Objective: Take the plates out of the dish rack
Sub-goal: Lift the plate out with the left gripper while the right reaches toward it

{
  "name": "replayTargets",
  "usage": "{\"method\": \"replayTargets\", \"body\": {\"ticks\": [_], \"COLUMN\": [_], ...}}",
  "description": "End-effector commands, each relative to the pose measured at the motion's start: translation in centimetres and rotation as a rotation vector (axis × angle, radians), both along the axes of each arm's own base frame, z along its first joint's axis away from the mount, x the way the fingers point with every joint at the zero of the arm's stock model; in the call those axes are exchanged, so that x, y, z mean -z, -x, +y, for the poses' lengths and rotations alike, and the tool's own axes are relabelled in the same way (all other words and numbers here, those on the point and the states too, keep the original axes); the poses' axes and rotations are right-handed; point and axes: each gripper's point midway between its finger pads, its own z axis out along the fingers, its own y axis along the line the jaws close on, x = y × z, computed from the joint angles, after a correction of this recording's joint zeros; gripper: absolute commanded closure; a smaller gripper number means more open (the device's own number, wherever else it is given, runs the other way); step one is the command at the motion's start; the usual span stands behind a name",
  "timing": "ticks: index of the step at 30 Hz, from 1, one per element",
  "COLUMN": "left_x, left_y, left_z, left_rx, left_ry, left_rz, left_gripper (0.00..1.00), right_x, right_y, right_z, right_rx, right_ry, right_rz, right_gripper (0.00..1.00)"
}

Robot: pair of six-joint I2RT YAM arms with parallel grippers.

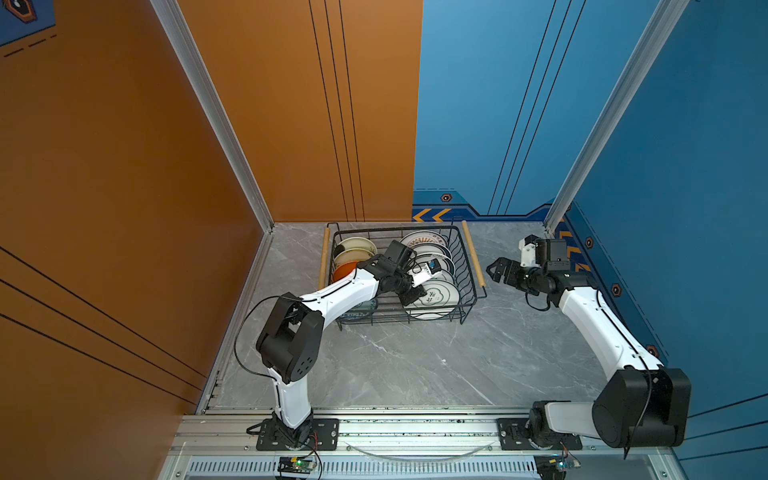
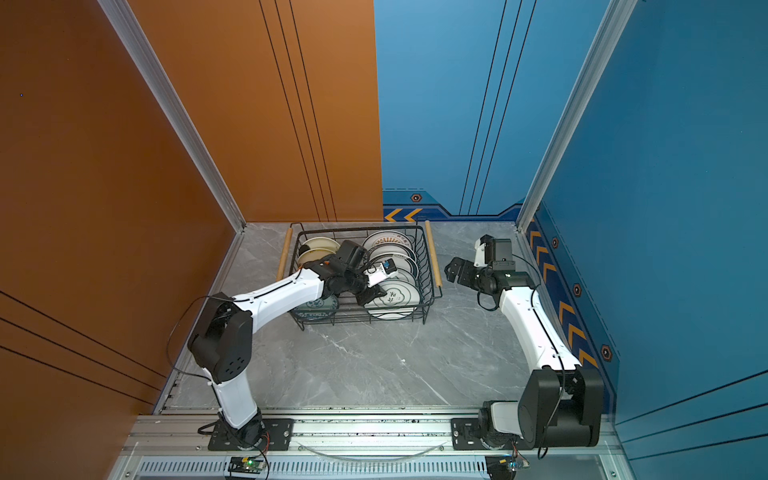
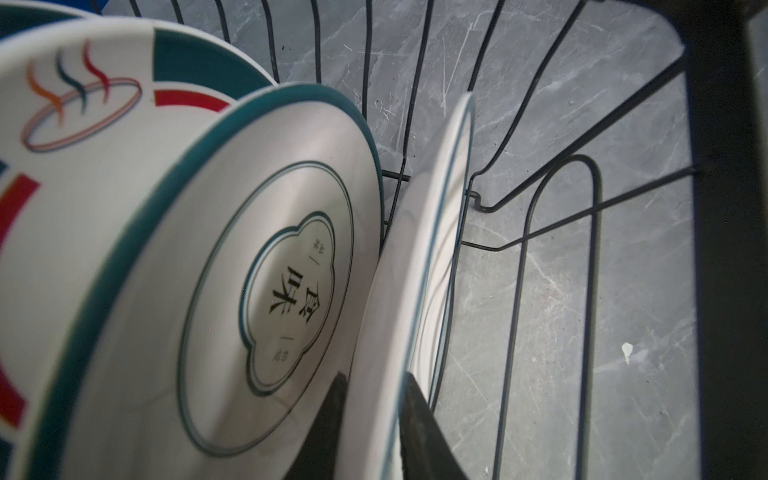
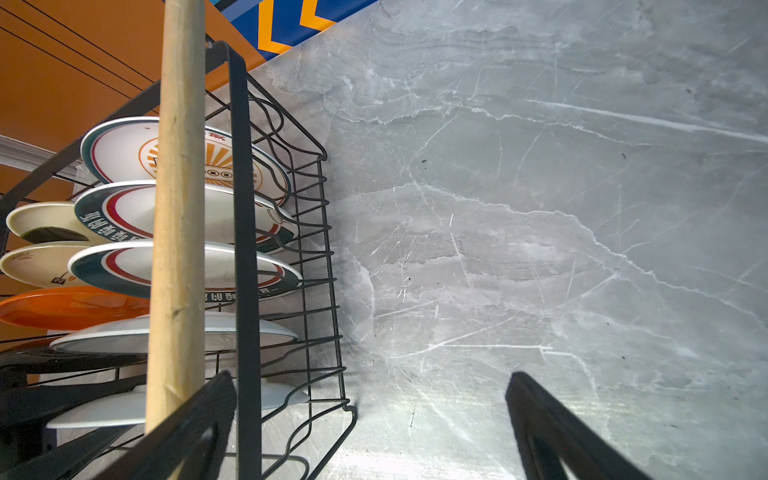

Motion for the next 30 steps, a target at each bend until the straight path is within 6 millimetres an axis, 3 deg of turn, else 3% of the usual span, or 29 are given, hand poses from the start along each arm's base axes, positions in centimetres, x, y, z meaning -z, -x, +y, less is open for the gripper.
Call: {"method": "replayTargets", "body": {"ticks": [1,15,21,30], "left_x": [0.4,-0.7,-2.1,-5.0], "left_y": [0.3,0.1,0.0,0.1], "left_z": [0.0,0.1,0.2,0.3], "left_rx": [0.007,-0.005,-0.014,-0.027], "left_ry": [-0.035,-0.054,-0.053,-0.043], "left_rz": [0.009,-0.042,-0.087,-0.163], "left_gripper": [0.8,0.94,1.0,1.0], "right_x": [0.2,0.2,-0.1,-0.2], "right_y": [0.1,0.1,0.1,0.0], "right_z": [-0.2,-0.1,-0.2,-0.1], "right_rx": [0.013,0.011,0.012,0.015], "right_ry": [-0.016,-0.019,-0.021,-0.025], "right_rz": [0.006,0.007,-0.001,-0.001], "right_gripper": [0.0,0.0,0.0,0.0]}}
